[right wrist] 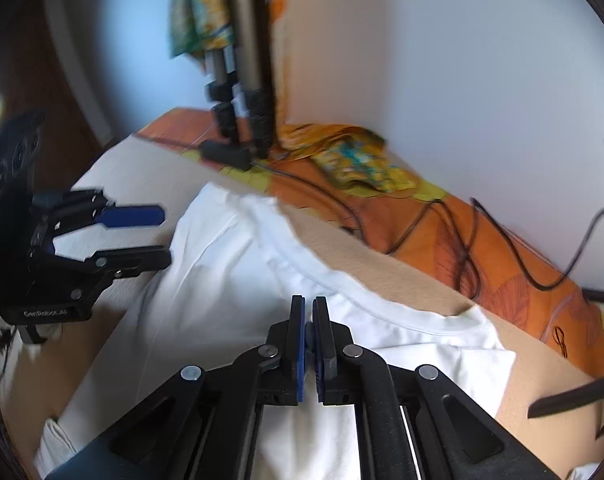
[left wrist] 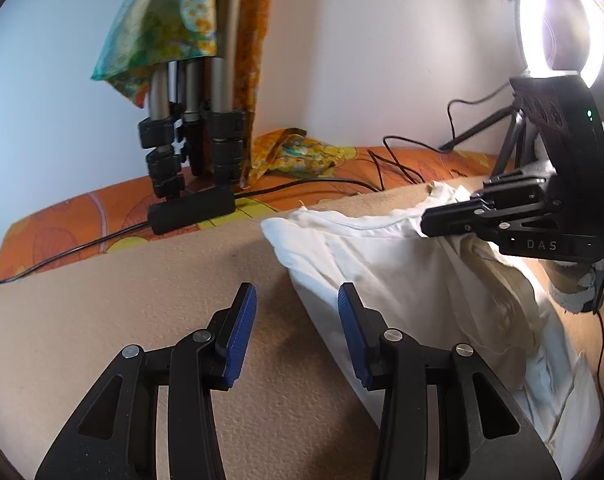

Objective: Fold small clothes
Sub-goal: 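Grasp the collar edge with the right tool while the left tool grasps the shoulder, then lift the collar end with both tools, fold it onto the hem, open grippers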

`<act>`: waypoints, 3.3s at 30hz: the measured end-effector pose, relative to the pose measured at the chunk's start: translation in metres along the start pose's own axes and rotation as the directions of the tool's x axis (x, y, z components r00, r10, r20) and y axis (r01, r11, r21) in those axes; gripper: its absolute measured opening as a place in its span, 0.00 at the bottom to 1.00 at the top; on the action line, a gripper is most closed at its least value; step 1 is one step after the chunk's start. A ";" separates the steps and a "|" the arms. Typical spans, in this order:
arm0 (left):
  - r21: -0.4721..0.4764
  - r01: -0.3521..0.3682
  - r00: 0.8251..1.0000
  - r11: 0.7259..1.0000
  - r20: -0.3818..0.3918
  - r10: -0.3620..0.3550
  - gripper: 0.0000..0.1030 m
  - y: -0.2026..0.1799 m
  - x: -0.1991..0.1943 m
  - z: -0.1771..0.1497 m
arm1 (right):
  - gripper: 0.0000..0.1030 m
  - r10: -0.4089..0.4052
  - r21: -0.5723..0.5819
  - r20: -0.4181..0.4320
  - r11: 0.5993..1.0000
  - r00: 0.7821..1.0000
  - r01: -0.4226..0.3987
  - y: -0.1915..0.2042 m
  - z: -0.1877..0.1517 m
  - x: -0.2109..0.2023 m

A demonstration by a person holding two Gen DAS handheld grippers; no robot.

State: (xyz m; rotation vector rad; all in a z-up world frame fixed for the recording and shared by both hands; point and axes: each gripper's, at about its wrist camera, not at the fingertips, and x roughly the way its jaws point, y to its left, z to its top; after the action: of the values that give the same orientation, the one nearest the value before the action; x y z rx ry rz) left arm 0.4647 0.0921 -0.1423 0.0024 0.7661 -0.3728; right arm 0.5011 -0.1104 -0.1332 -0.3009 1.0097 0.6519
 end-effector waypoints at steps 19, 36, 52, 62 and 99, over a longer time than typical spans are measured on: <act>0.025 -0.026 1.000 0.999 -0.005 0.026 0.40 0.009 0.008 0.009 | 0.16 0.006 -0.053 -0.076 0.999 0.997 -0.010 0.018 0.011 0.026; 0.004 0.039 0.991 0.999 -0.126 -0.038 0.40 0.009 0.036 0.027 | 0.30 -0.129 0.172 0.103 0.979 0.986 0.110 -0.072 -0.038 -0.058; 0.073 0.063 0.993 0.995 -0.100 -0.055 0.11 -0.020 0.060 0.041 | 0.28 -0.055 0.291 0.088 0.956 0.995 0.028 -0.113 -0.039 -0.021; 0.050 0.073 0.997 0.996 -0.028 -0.071 0.06 -0.021 0.021 0.047 | 0.02 -0.072 0.239 0.166 0.971 0.983 0.030 -0.093 -0.037 -0.051; 0.270 0.022 1.000 0.963 0.006 -0.024 0.09 -0.143 -0.194 -0.170 | 0.03 -0.103 0.097 0.210 0.992 0.972 0.084 0.077 -0.281 -0.198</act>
State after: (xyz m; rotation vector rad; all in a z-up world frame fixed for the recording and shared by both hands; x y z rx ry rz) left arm 0.1748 0.0457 -0.1147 0.2484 0.7018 -0.4973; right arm 0.1879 -0.2687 -0.1030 -0.1952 0.8091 0.5405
